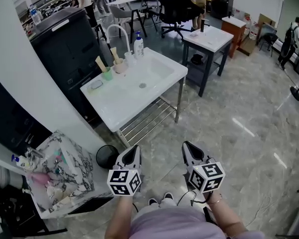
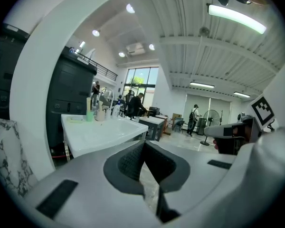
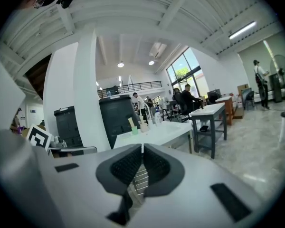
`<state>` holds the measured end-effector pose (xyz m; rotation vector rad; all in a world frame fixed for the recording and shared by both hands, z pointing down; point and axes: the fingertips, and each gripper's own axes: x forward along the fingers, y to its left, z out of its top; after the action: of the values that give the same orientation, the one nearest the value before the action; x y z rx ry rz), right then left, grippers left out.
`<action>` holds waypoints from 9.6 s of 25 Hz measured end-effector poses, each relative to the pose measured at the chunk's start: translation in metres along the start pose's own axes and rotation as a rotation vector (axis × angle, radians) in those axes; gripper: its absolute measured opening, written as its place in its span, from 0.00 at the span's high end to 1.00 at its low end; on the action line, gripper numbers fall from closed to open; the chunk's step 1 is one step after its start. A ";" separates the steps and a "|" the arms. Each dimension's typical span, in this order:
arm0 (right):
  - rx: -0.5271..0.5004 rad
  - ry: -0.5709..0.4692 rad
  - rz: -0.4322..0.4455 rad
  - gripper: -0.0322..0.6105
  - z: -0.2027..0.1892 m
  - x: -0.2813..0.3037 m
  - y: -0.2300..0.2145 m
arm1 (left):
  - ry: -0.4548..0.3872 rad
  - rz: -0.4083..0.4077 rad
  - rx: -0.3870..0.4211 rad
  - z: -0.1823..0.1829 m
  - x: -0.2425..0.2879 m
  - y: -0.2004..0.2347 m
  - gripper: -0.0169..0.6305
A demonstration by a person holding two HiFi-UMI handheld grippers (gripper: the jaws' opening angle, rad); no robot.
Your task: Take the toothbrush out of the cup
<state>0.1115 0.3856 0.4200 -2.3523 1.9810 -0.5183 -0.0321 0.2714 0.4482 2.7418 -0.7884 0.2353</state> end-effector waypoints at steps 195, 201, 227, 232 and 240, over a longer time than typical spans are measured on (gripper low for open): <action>-0.237 0.205 0.226 0.67 0.152 0.724 0.048 | -0.081 0.412 -0.156 0.145 0.301 0.429 0.97; -0.280 0.234 0.221 0.66 0.148 0.767 0.046 | -0.058 0.418 -0.167 0.139 0.318 0.441 0.97; -0.324 0.267 0.191 0.84 0.138 0.814 0.046 | -0.071 0.478 -0.204 0.135 0.316 0.465 0.97; -0.314 0.170 0.161 0.91 0.165 0.802 0.049 | -0.089 0.482 -0.199 0.140 0.307 0.462 0.97; -0.272 0.009 0.160 0.92 0.216 0.761 0.059 | -0.124 0.479 -0.172 0.154 0.290 0.448 0.97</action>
<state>0.2172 -0.3992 0.3824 -2.3036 2.3525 -0.2671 -0.0192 -0.2832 0.4676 2.3886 -1.4235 0.0850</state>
